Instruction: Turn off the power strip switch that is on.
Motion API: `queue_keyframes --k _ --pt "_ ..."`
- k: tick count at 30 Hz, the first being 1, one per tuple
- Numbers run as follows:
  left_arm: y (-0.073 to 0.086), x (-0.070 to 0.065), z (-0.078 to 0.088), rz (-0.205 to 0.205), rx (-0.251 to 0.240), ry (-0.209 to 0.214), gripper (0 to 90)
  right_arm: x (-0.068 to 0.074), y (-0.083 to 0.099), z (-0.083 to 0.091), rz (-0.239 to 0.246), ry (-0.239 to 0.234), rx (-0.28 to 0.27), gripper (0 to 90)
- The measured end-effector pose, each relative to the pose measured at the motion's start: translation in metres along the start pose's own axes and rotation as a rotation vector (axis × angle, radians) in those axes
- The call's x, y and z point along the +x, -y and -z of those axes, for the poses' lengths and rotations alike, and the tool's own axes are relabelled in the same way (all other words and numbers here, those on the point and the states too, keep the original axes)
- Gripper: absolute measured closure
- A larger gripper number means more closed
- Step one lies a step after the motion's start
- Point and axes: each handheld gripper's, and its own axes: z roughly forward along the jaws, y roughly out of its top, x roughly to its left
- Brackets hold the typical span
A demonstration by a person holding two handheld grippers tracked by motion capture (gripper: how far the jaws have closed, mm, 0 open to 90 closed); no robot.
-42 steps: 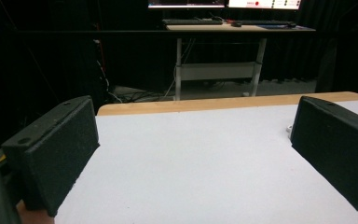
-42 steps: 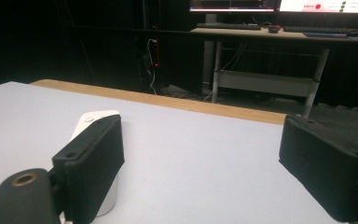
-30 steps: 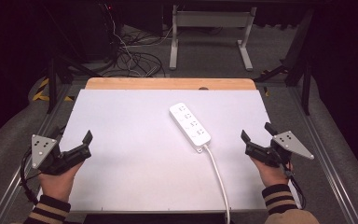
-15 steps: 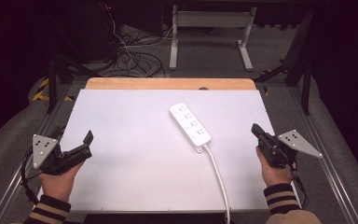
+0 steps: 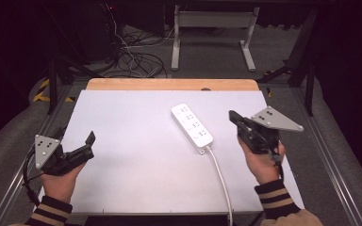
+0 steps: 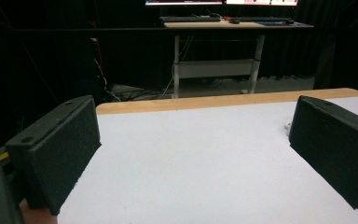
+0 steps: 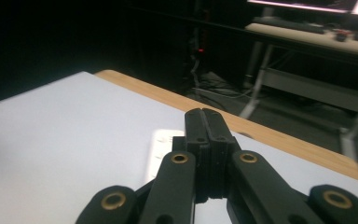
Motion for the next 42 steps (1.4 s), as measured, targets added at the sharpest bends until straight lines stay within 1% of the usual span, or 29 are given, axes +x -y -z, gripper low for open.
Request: queue_keyframes --k 1,2,4,6,7,8,10,11,12,13,14,15,16,18,19,21,23,25,26,27,29,30,31,34,35,37,38,40,42 --pt "0.0 0.0 0.0 0.0 0.0 0.0 2.4 0.006 -0.005 -0.007 0.005 -0.015 0.015 90.0" --pt "0.0 0.0 0.0 0.002 0.001 0.0 2.4 0.011 -0.009 -0.014 0.025 -0.021 0.026 90.0" --pt "0.0 0.0 0.001 0.002 0.0 -0.001 2.4 0.018 -0.017 -0.028 0.02 -0.056 0.047 90.0" --pt "0.0 0.001 0.001 0.002 -0.001 -0.003 2.5 0.025 -0.021 -0.043 0.019 -0.074 0.076 90.0" --pt "0.0 0.001 0.001 0.001 0.002 -0.003 2.5 0.025 -0.021 -0.043 0.019 -0.074 0.076 90.0" --pt "0.0 0.001 0.001 0.002 0.001 -0.001 2.5 0.028 -0.021 -0.058 0.031 -0.081 0.114 90.0" --pt "0.0 0.002 0.001 0.002 0.002 -0.001 2.5 0.029 -0.017 -0.074 0.04 -0.088 0.166 90.0" --pt "0.0 0.002 0.001 0.001 0.002 -0.002 2.5 0.029 -0.017 -0.074 0.04 -0.088 0.166 90.0" --pt "0.001 0.002 0.001 0.001 0.002 -0.002 2.5 0.029 -0.013 -0.082 0.047 -0.09 0.194 90.0" --pt "0.001 0.002 0.001 0.0 0.003 -0.003 2.6 0.028 -0.006 -0.096 0.054 -0.091 0.242 90.0" --pt "0.001 0.002 0.002 0.0 0.004 -0.004 2.6 0.026 -0.001 -0.103 0.054 -0.088 0.266 90.0" --pt "0.001 0.002 0.002 0.0 0.004 -0.004 2.6 0.026 -0.001 -0.103 0.054 -0.088 0.266 90.0" --pt "0.0 0.002 0.002 -0.001 0.004 -0.01 2.7 0.024 0.01 -0.116 0.051 -0.088 0.321 90.0" --pt "0.001 0.003 0.002 -0.002 0.004 -0.01 2.7 0.02 0.02 -0.126 0.042 -0.095 0.361 90.0" --pt "0.001 0.003 0.002 -0.003 0.007 -0.009 2.7 0.019 0.025 -0.13 0.045 -0.094 0.38 90.0" --pt "0.001 0.003 0.002 -0.004 0.013 -0.011 2.8 0.017 0.033 -0.137 0.05 -0.098 0.409 90.0" --pt "0.001 0.003 0.002 -0.006 0.011 -0.013 2.8 0.015 0.042 -0.144 0.042 -0.101 0.438 90.0" --pt "0.001 0.003 0.003 -0.008 0.011 -0.013 2.8 0.014 0.052 -0.15 0.034 -0.102 0.456 90.0" --pt "0.001 0.003 0.003 -0.008 0.011 -0.013 2.8 0.014 0.052 -0.15 0.034 -0.102 0.456 90.0" --pt "0.001 0.002 0.003 -0.008 0.009 -0.012 2.8 0.013 0.063 -0.155 0.025 -0.116 0.478 90.0" --pt "0.001 0.002 0.003 -0.009 0.011 -0.012 2.8 0.013 0.072 -0.159 0.004 -0.122 0.496 90.0" --pt "0.001 0.002 0.002 -0.008 0.013 -0.009 2.8 0.015 0.075 -0.161 0.011 -0.123 0.513 90.0" --pt "0.001 0.002 0.002 -0.008 0.013 -0.009 2.8 0.017 0.078 -0.162 0.033 -0.116 0.529 90.0" --pt "0.001 0.002 0.002 -0.012 0.022 -0.008 3.0 0.022 0.084 -0.166 0.056 -0.11 0.551 90.0" --pt "0.001 0.002 0.002 -0.012 0.022 -0.008 3.0 0.022 0.084 -0.166 0.056 -0.11 0.551 90.0" --pt "0.001 0.001 0.002 -0.013 0.02 -0.008 3.0 0.025 0.085 -0.167 0.095 -0.095 0.564 90.0" --pt "0.001 0.001 0.001 -0.014 0.02 -0.008 3.0 0.026 0.085 -0.167 0.097 -0.088 0.567 90.0" --pt "0.001 0.001 0.001 -0.015 0.022 -0.007 3.0 0.025 0.086 -0.167 0.072 -0.093 0.566 90.0" --pt "0.001 0.001 0.001 -0.013 0.022 -0.006 3.0 0.025 0.086 -0.166 0.061 -0.092 0.562 90.0"
